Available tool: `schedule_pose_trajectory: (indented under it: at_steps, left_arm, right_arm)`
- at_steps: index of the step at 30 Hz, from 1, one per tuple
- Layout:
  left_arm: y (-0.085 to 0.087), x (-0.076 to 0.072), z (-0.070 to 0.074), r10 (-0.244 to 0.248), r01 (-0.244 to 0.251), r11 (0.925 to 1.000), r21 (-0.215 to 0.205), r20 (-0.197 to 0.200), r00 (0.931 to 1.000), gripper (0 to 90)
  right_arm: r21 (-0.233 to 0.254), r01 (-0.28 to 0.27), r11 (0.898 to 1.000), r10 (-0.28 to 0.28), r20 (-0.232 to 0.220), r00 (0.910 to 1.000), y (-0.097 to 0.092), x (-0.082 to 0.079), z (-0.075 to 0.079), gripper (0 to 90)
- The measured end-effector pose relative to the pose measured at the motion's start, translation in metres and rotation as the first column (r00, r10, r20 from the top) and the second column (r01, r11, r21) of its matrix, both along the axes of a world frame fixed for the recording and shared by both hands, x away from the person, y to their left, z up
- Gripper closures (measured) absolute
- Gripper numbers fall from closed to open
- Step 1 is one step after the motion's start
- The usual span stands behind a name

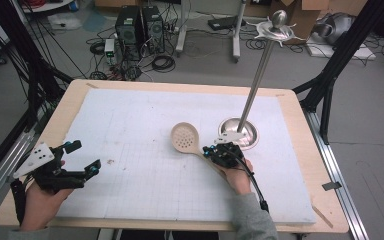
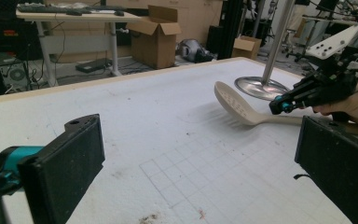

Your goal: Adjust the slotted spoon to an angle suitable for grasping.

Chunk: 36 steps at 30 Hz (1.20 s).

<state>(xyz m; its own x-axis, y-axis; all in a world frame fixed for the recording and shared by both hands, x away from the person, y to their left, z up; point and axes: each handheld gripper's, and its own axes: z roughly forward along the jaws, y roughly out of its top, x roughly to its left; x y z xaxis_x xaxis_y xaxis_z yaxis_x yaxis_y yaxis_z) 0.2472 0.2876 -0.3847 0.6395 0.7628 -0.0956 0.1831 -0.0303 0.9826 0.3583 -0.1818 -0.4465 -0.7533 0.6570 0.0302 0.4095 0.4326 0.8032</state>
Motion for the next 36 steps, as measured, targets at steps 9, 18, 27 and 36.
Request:
schedule_pose_trajectory:
  at_steps: [9,18,27,36]
  left_arm:
    - [0.002,0.0,-0.002,0.001,-0.001,1.0,-0.004,-0.006,1.0,1.8]
    - [0.002,0.0,-0.001,0.002,-0.002,0.9999,-0.01,-0.004,1.0,1.8]
    - [0.002,0.001,0.0,-0.001,0.001,0.9999,-0.012,-0.003,1.0,1.8]
    - [0.0,0.004,0.0,-0.011,0.011,0.9999,-0.012,-0.001,0.9999,1.8]
  right_arm:
    - [-0.067,-0.026,0.997,0.027,0.007,0.9996,0.01,0.001,-0.002,89.7]
    - [-0.069,-0.118,0.991,0.118,-0.002,0.993,0.014,-0.002,-0.002,89.8]
    - [-0.051,-0.224,0.973,0.223,-0.029,0.9744,0.02,-0.007,-0.001,89.8]
    - [-0.07,-0.322,0.944,0.318,-0.067,0.9458,0.03,-0.016,0.003,89.8]
